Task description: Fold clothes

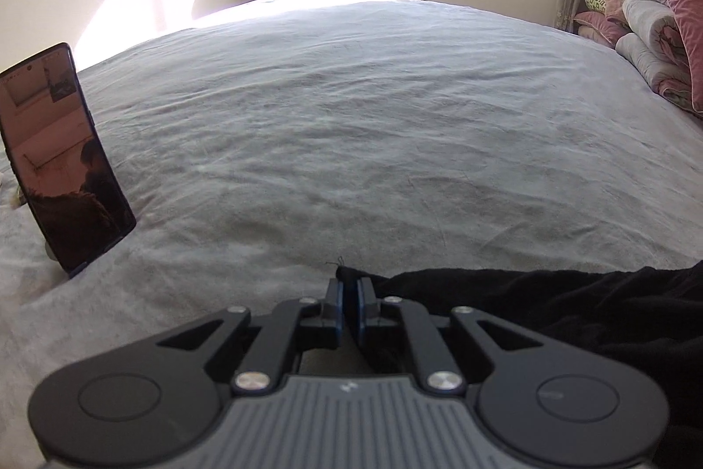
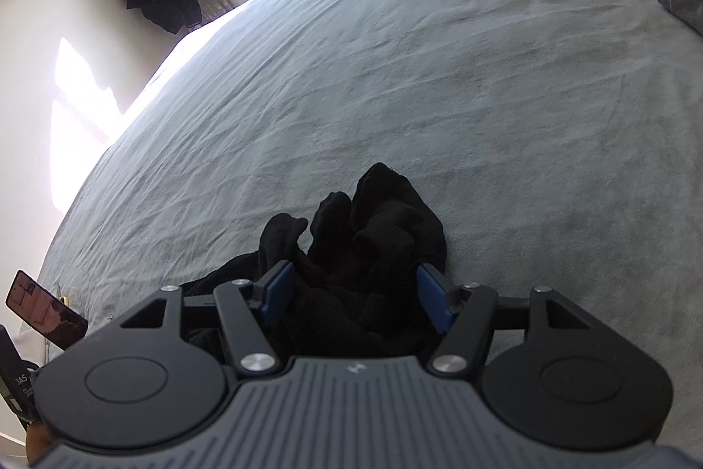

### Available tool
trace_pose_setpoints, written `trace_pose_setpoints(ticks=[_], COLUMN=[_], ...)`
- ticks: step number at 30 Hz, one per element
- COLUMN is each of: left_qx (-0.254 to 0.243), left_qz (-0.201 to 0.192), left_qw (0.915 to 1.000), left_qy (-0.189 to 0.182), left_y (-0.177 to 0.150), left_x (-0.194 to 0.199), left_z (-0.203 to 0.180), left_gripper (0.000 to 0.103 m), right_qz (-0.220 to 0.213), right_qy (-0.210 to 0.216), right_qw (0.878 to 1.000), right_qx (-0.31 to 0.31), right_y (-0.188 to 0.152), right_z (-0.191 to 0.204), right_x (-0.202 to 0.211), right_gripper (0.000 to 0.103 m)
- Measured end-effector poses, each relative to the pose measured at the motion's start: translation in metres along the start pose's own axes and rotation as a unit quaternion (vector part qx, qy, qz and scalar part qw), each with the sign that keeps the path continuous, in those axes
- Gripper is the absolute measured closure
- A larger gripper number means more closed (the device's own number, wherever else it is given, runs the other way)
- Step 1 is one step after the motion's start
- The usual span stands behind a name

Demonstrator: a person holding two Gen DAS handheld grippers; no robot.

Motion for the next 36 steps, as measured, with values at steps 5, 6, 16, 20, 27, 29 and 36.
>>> trace_pose_setpoints(ticks=[5,6,16,20,27,29,36], left_qx=[0.009,0.006,-0.029,-0.042,-0.056,-0.051,-0.07], left_qz=[-0.016,-0.02,0.004,0.015,0.029,0.038,0.037], left_qw=[0.9993,0.999,0.9959,0.9942,0.9918,0.9913,0.9907], left_qy=[-0.034,-0.039,-0.086,-0.098,-0.111,-0.115,-0.11], left_y=[0.005,0.006,0.002,0.0,-0.001,-0.001,-0.006], left_x=[0.01,0.011,0.006,0.002,-0.006,-0.008,-0.006], left_z=[-0.007,-0.01,-0.051,-0.067,-0.079,-0.079,-0.091], left_gripper=[0.063,0.062,0.051,0.047,0.04,0.04,0.039], right_qz=[-0.004,-0.005,-0.009,-0.006,-0.009,-0.006,0.025], right_qy=[-0.006,-0.007,-0.014,-0.007,0.025,0.037,0.033], right_qw=[1.0,1.0,1.0,1.0,0.999,0.998,0.995], right_qx=[-0.001,-0.002,-0.007,-0.011,0.026,0.047,0.086], right_y=[0.002,0.002,0.006,0.005,-0.002,-0.007,-0.022], right_z=[0.0,0.0,0.0,0.001,0.014,0.019,0.021], right_x=[-0.001,-0.001,-0.004,-0.002,0.022,0.028,0.028], right_gripper=[0.037,0.038,0.038,0.038,0.037,0.037,0.037])
Point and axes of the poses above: each gripper's, at about its wrist camera, not at the fingertips, and x roughly against the way its jaws point, z to its left, y to its top, the point moved 2 cm from there along -x, roughly the way its jaws point, and after that the axes turned 3 degrees about z, right-handed, at the moved point
